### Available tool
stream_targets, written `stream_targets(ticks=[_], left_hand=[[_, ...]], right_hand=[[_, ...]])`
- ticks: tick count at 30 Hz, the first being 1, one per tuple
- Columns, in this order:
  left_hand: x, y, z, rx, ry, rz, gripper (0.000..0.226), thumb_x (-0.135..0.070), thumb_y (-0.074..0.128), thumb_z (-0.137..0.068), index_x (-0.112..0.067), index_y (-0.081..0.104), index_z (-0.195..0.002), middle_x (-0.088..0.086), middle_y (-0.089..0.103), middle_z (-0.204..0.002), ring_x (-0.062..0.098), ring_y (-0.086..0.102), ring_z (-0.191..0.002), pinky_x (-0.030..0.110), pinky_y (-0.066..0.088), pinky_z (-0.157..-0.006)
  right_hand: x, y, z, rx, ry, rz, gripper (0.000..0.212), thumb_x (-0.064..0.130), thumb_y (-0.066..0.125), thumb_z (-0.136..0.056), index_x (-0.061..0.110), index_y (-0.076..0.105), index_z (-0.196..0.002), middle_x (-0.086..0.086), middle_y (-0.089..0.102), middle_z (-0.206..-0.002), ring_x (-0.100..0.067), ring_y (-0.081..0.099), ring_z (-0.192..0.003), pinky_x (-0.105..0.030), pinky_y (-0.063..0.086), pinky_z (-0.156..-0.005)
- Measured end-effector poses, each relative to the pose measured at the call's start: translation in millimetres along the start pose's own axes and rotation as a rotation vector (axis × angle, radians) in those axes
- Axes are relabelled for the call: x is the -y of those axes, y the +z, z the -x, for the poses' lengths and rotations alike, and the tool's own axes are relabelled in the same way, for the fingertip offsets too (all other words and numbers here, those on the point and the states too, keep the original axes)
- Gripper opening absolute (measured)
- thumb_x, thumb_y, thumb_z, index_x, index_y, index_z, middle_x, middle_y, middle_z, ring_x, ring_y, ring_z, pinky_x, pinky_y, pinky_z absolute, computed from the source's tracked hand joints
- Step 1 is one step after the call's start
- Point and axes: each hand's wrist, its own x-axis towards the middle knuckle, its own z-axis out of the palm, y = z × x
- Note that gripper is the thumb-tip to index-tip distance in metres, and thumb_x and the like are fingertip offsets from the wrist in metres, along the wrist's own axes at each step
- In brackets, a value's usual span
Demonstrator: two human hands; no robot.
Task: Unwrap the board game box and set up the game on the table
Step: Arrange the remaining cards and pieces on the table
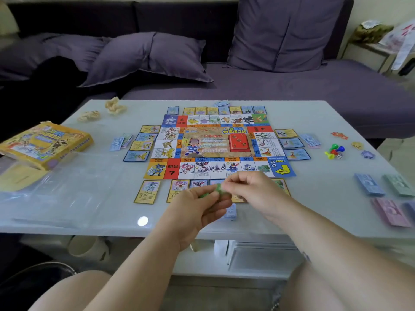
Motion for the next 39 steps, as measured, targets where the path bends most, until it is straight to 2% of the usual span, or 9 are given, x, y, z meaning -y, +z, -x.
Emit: stream_targets(ticks=[3, 7, 10, 13, 18, 24, 28, 34, 39], left_hand=[[-7, -9, -2, -0.119, 0.051, 0.148, 0.018, -0.002, 0.046, -0.095, -0.004, 0.062, -0.102, 0.008, 0.074, -0.079, 0.012, 0.071, -0.067, 0.020, 0.057, -0.060], [-15, -25, -4, -0.237, 0.066, 0.377, 0.020, -0.007, 0.052, -0.094, 0.001, 0.061, -0.110, 0.015, 0.072, -0.090, 0.022, 0.072, -0.078, 0.027, 0.059, -0.061], [-15, -25, -3, -0.216, 0.022, 0.438, 0.025, -0.002, 0.045, -0.096, 0.004, 0.054, -0.118, 0.019, 0.069, -0.099, 0.027, 0.069, -0.088, 0.031, 0.059, -0.066], [-12, -19, 0, -0.154, 0.019, 0.375, 0.027, 0.002, 0.040, -0.097, 0.003, 0.051, -0.122, 0.016, 0.071, -0.096, 0.022, 0.071, -0.083, 0.028, 0.060, -0.066], [-4, -7, -2, -0.047, -0.019, 0.209, 0.029, 0.002, 0.039, -0.097, 0.001, 0.050, -0.125, 0.015, 0.072, -0.097, 0.018, 0.072, -0.081, 0.025, 0.059, -0.067], [-7, 14, -18, 0.125, -0.046, -0.042, 0.021, -0.002, 0.048, -0.094, -0.007, 0.064, -0.107, 0.012, 0.073, -0.092, 0.012, 0.070, -0.077, 0.018, 0.056, -0.064], [-20, 38, -40, 0.132, 0.013, -0.266, 0.020, -0.004, 0.053, -0.093, -0.018, 0.067, -0.095, 0.009, 0.074, -0.088, 0.012, 0.070, -0.077, 0.017, 0.055, -0.064], [-40, 85, -89, 0.149, 0.092, -0.249, 0.017, -0.004, 0.051, -0.094, -0.011, 0.064, -0.103, 0.008, 0.073, -0.086, 0.008, 0.069, -0.067, 0.017, 0.055, -0.060], [-49, 114, -129, 0.136, -0.009, 0.032, 0.015, -0.009, 0.051, -0.094, -0.005, 0.064, -0.101, 0.008, 0.073, -0.079, 0.009, 0.068, -0.060, 0.018, 0.055, -0.053]], right_hand=[[5, -9, -2, -0.115, -0.026, 0.046, 0.009, 0.022, 0.064, -0.088, 0.023, 0.066, -0.079, 0.021, 0.064, -0.060, 0.011, 0.057, -0.060, -0.016, 0.039, -0.065], [2, -1, 0, 0.023, -0.018, 0.341, 0.008, 0.023, 0.071, -0.083, 0.027, 0.066, -0.078, 0.010, 0.070, -0.076, -0.003, 0.064, -0.073, -0.014, 0.046, -0.067], [-4, 9, -3, 0.067, -0.020, 0.461, 0.005, 0.025, 0.072, -0.082, 0.027, 0.068, -0.079, 0.011, 0.069, -0.079, -0.005, 0.063, -0.077, -0.017, 0.047, -0.070], [-7, 6, -7, -0.111, -0.105, 0.622, 0.007, 0.033, 0.066, -0.085, 0.028, 0.072, -0.087, 0.017, 0.065, -0.083, 0.000, 0.058, -0.081, -0.020, 0.044, -0.072], [8, -4, -1, -0.177, -0.198, 0.357, 0.013, 0.028, 0.060, -0.091, 0.024, 0.071, -0.095, 0.021, 0.063, -0.082, 0.019, 0.051, -0.066, 0.001, 0.036, -0.061], [11, -16, -7, 0.049, -0.007, 0.300, 0.009, 0.036, 0.068, -0.083, 0.028, 0.072, -0.080, 0.014, 0.070, -0.081, 0.002, 0.063, -0.079, -0.019, 0.048, -0.078], [14, -45, -19, 0.050, 0.111, 0.121, 0.007, 0.022, 0.069, -0.084, 0.021, 0.069, -0.077, 0.012, 0.067, -0.071, 0.003, 0.060, -0.068, -0.013, 0.041, -0.063], [-1, -115, -52, -0.305, 0.108, 0.045, 0.011, 0.022, 0.064, -0.088, 0.022, 0.066, -0.077, 0.012, 0.060, -0.068, -0.004, 0.048, -0.064, -0.019, 0.036, -0.061], [-32, -204, -93, -0.550, 0.061, 0.417, 0.006, 0.015, 0.069, -0.083, 0.010, 0.071, -0.087, -0.003, 0.068, -0.085, -0.018, 0.064, -0.088, -0.025, 0.046, -0.074]])
